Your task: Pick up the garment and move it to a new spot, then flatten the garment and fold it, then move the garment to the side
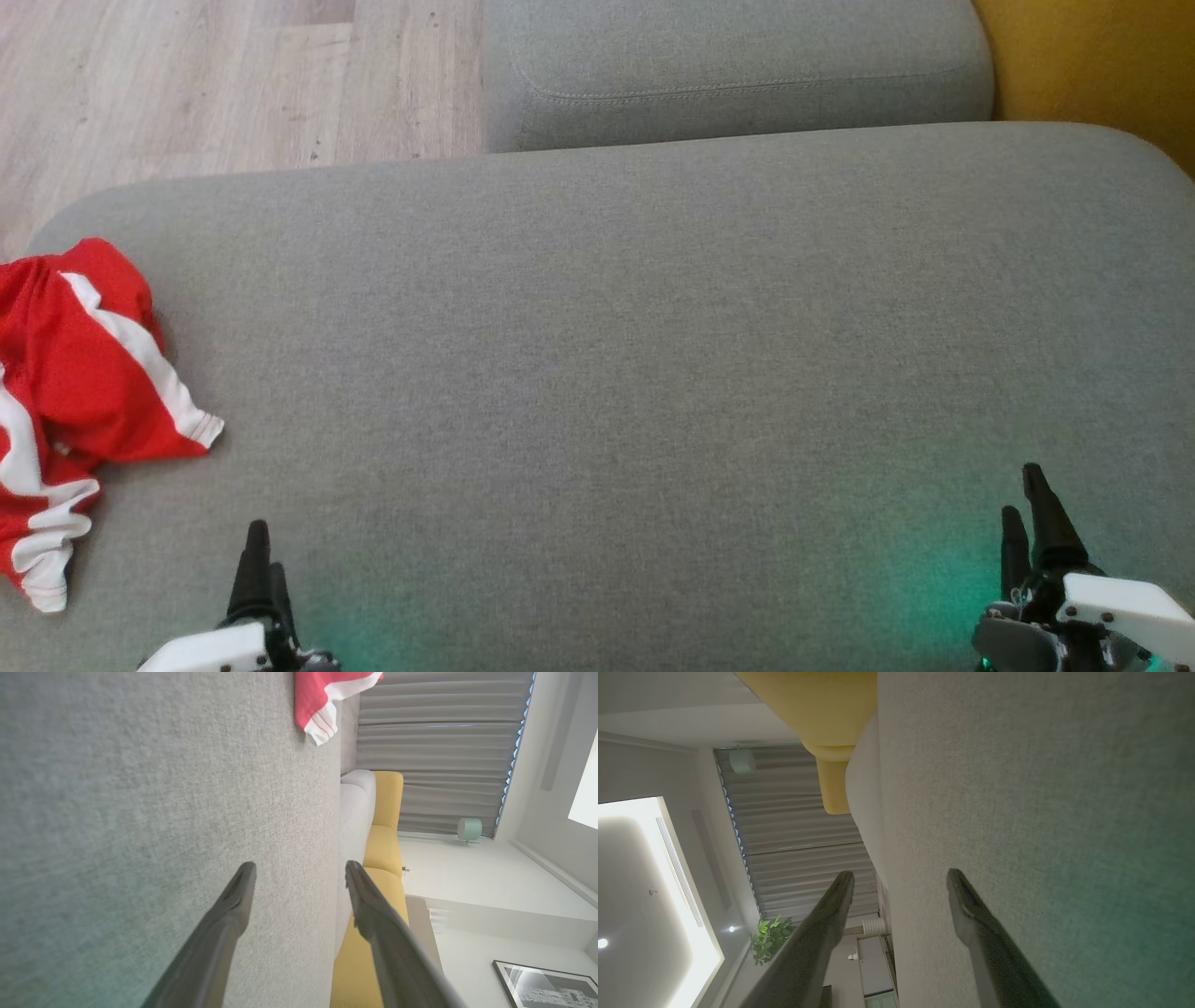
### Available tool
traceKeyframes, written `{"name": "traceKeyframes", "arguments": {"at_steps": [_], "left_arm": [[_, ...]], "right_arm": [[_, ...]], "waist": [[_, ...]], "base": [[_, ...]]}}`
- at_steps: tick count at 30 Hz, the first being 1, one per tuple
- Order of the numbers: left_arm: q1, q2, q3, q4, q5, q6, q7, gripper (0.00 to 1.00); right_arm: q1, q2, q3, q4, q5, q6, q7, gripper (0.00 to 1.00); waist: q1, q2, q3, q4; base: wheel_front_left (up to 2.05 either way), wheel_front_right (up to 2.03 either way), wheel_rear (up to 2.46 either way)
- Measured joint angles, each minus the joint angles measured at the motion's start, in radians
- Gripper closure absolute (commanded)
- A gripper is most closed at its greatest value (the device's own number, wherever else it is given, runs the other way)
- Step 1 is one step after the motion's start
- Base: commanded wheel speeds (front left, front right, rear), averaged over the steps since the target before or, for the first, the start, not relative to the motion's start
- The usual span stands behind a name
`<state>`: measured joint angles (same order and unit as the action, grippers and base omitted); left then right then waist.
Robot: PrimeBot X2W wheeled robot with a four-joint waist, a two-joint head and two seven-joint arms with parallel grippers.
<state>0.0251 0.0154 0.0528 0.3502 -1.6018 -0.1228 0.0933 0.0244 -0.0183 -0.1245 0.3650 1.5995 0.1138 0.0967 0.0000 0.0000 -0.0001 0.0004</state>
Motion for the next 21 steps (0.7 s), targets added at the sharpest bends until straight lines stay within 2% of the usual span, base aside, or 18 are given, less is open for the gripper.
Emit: {"name": "traceKeyframes", "arguments": {"at_steps": [9, 21], "left_arm": [[0.001, 0.0, -0.021, -0.042, 0.052, 0.01, -0.03, 0.0], [0.002, 0.001, -0.055, -0.11, 0.176, 0.044, -0.061, 0.0]], "right_arm": [[0.0, 0.0, 0.011, -0.02, -0.051, 0.0, -0.031, 0.0], [0.009, 0.0, 0.016, -0.066, -0.198, 0.0, -0.065, 0.0]], "waist": [[0.0, 0.0, -0.005, 0.002], [0.0001, 0.0, -0.011, 0.005]], "base": [[0.0, 0.0, 0.0], [0.0, 0.0, 0.0]]}}
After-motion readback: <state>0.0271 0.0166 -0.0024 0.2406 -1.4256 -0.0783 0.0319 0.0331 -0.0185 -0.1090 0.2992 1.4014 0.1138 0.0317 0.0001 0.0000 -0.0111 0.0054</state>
